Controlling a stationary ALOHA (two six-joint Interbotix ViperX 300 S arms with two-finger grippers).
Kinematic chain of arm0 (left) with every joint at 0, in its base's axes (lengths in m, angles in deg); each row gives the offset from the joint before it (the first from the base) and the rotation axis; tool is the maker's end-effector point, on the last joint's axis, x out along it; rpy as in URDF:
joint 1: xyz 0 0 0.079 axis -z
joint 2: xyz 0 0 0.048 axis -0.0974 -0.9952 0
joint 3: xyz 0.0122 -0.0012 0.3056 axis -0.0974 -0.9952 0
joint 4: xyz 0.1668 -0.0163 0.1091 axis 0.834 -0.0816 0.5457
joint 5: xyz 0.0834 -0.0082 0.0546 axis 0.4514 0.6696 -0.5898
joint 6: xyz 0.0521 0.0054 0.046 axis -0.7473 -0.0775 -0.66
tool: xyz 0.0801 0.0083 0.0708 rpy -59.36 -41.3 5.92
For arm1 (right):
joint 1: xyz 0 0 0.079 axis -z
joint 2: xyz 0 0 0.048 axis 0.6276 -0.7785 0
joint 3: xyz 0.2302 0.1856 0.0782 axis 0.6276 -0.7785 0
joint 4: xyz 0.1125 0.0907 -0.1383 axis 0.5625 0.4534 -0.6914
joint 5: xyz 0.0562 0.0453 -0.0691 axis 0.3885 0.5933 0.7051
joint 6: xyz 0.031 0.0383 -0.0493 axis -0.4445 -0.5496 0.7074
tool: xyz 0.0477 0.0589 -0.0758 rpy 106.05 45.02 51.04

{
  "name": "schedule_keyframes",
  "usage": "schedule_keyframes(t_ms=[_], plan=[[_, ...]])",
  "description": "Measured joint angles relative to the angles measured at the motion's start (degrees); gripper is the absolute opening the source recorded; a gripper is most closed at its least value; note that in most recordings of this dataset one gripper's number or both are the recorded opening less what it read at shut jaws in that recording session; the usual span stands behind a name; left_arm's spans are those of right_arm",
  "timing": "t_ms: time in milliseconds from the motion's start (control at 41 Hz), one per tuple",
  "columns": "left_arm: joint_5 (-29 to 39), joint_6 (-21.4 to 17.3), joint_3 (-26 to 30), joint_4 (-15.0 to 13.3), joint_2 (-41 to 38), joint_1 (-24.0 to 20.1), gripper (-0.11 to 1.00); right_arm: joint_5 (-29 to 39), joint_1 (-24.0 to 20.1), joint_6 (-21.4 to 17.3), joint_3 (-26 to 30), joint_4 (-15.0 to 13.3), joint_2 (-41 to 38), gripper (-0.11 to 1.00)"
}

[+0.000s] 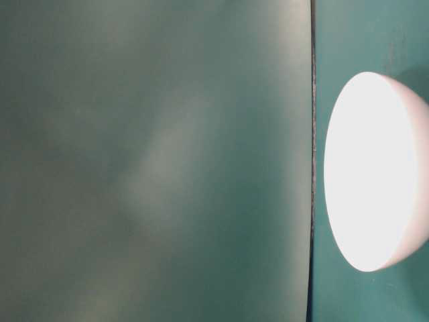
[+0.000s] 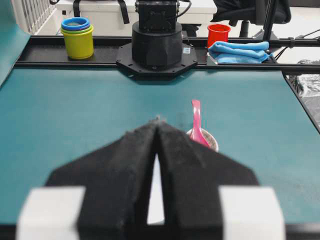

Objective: Grip the spoon and scoop the red block from the bowl with right arm.
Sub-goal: 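Move the right gripper toward the pink spoon handle in the ceramic dish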

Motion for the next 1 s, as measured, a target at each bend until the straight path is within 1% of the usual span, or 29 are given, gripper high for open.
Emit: schedule_keyframes(t_ms=[24,73,171,244,415,683,707,732,829,902,951,1000], plan=[[0.35,0.00,0.09,0.00,0.00,0.00,0.00,0.09,0.00,0.00,0.00,-0.09,0.00,0.00],[3.25,-0.09,0.70,0.35,-0.09,0.00,0.00,0.70,-0.44,0.09,0.00,-0.09,-0.44,0.00],[5.36,0.53,1.67,0.44,-0.09,0.00,0.00,2.99,-0.53,0.09,0.35,-0.09,-1.76,0.00],[5.89,0.53,1.93,0.53,-0.09,0.00,0.00,4.13,-0.62,0.00,0.70,-0.09,-2.29,0.00],[6.33,0.62,2.02,0.53,-0.09,0.00,0.00,4.13,-0.62,0.00,1.05,-0.09,-2.55,0.00],[6.59,0.44,1.93,0.53,-0.18,0.00,0.00,1.93,-0.62,-0.62,1.05,-0.18,-2.55,0.01],[6.77,0.44,1.93,0.53,-0.18,0.00,0.00,1.67,-0.62,-0.70,1.05,-0.09,-2.72,0.03],[6.86,0.44,1.93,0.53,-0.26,0.00,0.00,1.49,-0.62,-0.88,1.05,-0.09,-2.81,0.08],[7.03,0.44,1.93,0.53,-0.26,0.00,0.00,0.97,-0.62,-1.76,1.05,0.70,-2.99,0.34],[7.12,0.44,1.93,0.44,-0.26,0.00,0.00,0.79,-0.62,-2.20,1.05,1.41,-3.34,0.50],[7.12,0.35,1.93,0.53,-0.18,0.00,0.00,0.70,-0.62,-2.29,1.05,1.58,-3.52,0.55],[7.21,0.35,1.93,0.53,-0.26,0.00,0.00,0.62,-0.62,-2.29,1.05,1.76,-3.78,0.54]])
